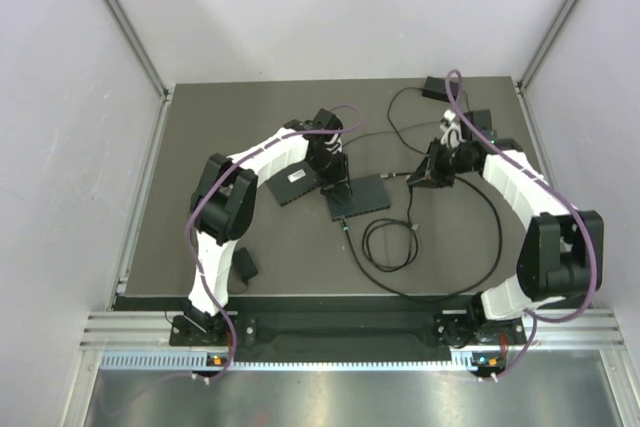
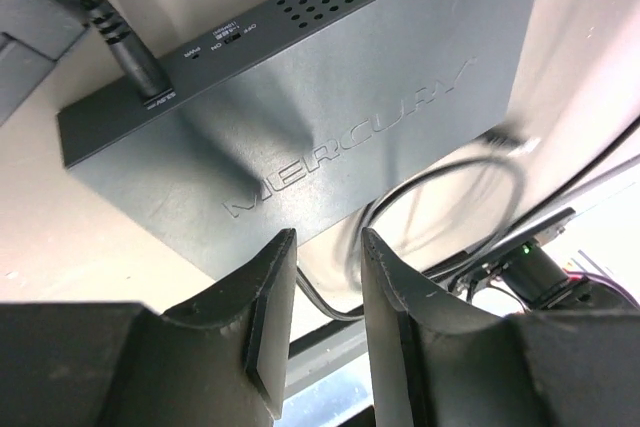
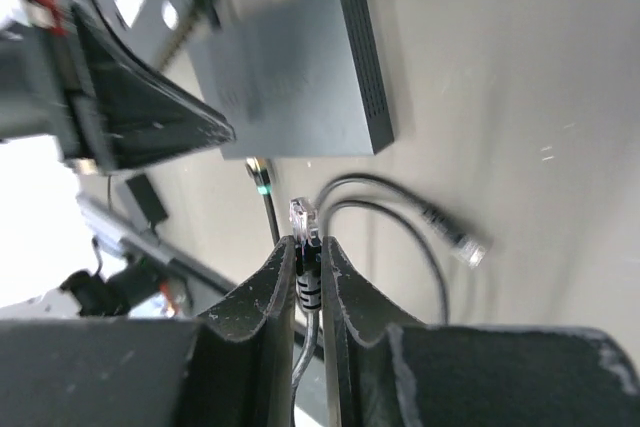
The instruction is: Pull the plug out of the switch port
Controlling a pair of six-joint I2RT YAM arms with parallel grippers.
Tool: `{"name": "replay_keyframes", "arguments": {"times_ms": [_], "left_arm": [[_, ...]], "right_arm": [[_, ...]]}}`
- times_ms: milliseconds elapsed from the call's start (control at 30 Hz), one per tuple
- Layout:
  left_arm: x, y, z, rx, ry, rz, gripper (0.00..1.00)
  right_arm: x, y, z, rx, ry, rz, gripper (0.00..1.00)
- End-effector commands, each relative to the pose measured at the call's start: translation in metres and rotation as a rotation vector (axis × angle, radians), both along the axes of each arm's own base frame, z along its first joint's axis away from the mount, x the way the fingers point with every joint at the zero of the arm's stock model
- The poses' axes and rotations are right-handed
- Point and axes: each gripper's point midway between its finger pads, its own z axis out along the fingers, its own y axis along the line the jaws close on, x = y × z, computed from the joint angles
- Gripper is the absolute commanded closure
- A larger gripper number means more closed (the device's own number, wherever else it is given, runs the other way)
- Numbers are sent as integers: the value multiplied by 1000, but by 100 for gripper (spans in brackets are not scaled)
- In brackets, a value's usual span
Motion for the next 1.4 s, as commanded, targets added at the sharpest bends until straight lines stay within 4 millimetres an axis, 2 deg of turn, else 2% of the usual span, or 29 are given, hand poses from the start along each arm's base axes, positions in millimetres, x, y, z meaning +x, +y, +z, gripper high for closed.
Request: {"name": "replay_keyframes", "arguments": {"times_ms": [0, 33, 100, 133, 300, 400, 433, 567, 633, 767, 900, 1067, 1133, 1267, 1300, 1367], "left_arm": [[8, 4, 31, -7, -101, -1, 63], [8, 4, 33, -8, -107, -3, 63], [8, 4, 32, -6, -109, -3, 63], [8, 4, 33, -5, -110, -4, 63], [8, 5, 33, -2, -113, -1, 63], [7, 5, 32, -2, -112, -9, 63], [6, 7, 31, 1, -111, -7, 63], [6, 7, 31, 1, -115, -18, 63], [6, 9, 33, 8, -121, -30, 63], [6, 11, 33, 18, -129, -52, 63], [6, 14, 32, 30, -136, -84, 63], [3, 23, 32, 65, -143, -119, 63], [2, 29, 30, 78, -143, -125, 63], [-2, 35, 32, 84, -149, -141, 63], [-1, 37, 32, 88, -152, -139, 63], [-3, 39, 31, 93, -150, -145, 63]], "right_arm": [[7, -23, 42, -134, -118, -37, 100], [14, -25, 58, -146, -162, -48, 100], [13, -26, 69, -149, -167, -42, 100], [17, -24, 82, -142, -192, -39, 100], [23, -31, 122, -147, -286, -85, 100], [32, -36, 156, -128, -363, -126, 100], [36, -38, 175, -116, -408, -138, 100], [51, -60, 216, -111, -494, -227, 100], [60, -83, 228, -135, -510, -293, 100], [74, -118, 236, -169, -508, -384, 100], [84, -145, 256, -174, -541, -459, 100], [95, -182, 268, -193, -548, -558, 100], [104, -199, 259, -224, -529, -588, 100], [124, -227, 226, -296, -483, -639, 100], [127, -231, 205, -301, -454, -651, 100], [140, -234, 207, -292, -528, -678, 100]]}}
